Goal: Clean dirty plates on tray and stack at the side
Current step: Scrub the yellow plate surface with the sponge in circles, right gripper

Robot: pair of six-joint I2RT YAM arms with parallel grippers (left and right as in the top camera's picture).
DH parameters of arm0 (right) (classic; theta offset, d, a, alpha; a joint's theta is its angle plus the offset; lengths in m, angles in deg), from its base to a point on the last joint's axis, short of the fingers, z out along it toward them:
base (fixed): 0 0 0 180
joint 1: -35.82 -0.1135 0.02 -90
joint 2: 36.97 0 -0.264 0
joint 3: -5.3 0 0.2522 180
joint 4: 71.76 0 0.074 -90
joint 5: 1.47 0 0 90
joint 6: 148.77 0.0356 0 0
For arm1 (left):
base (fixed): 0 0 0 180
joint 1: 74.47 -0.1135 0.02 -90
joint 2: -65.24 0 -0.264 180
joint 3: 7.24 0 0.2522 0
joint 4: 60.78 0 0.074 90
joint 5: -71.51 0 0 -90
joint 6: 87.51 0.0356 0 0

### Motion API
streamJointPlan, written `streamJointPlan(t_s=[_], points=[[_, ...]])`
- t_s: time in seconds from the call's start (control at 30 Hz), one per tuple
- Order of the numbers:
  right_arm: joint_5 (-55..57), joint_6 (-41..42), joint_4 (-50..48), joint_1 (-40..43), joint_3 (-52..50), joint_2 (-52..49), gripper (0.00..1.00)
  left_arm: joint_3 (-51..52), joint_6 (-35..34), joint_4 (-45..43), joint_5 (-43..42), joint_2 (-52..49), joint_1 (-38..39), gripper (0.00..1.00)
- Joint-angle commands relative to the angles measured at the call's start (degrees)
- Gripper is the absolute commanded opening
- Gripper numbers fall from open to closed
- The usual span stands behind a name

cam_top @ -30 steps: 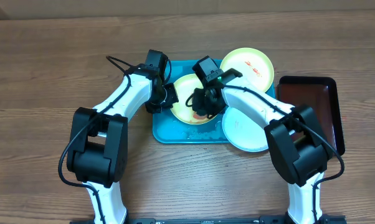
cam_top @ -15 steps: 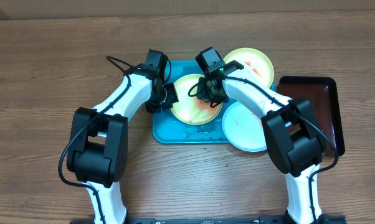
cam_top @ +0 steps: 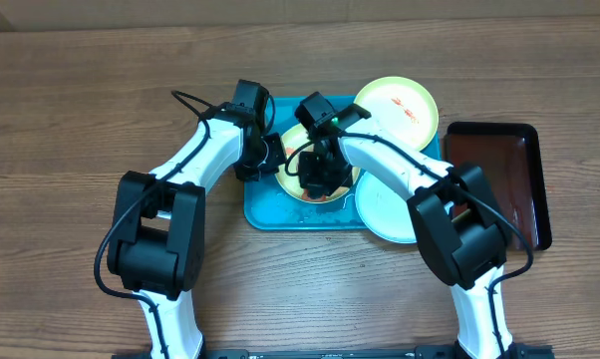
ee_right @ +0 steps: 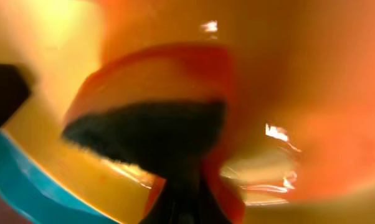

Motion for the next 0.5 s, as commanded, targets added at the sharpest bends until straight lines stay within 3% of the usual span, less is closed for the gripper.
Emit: streamJointPlan(t_s=[0.0, 0.2, 0.47], points=[[7.58, 1.51, 3.63, 3.13, 1.27, -1.66, 0.04, -0.44, 1.29, -0.90, -1.42, -0.48, 0.31, 0.04], [11.56, 1.36, 0.70, 6.64, 2.16, -1.68, 0.04, -0.44, 1.22, -0.90, -1.40, -0.48, 0.33, 0.04], [5.09, -1.25, -8.63, 4.87, 2.08, -3.76, 0.04, -0.44, 1.22, -0.90, -1.01, -0.48, 0.31, 0.04]])
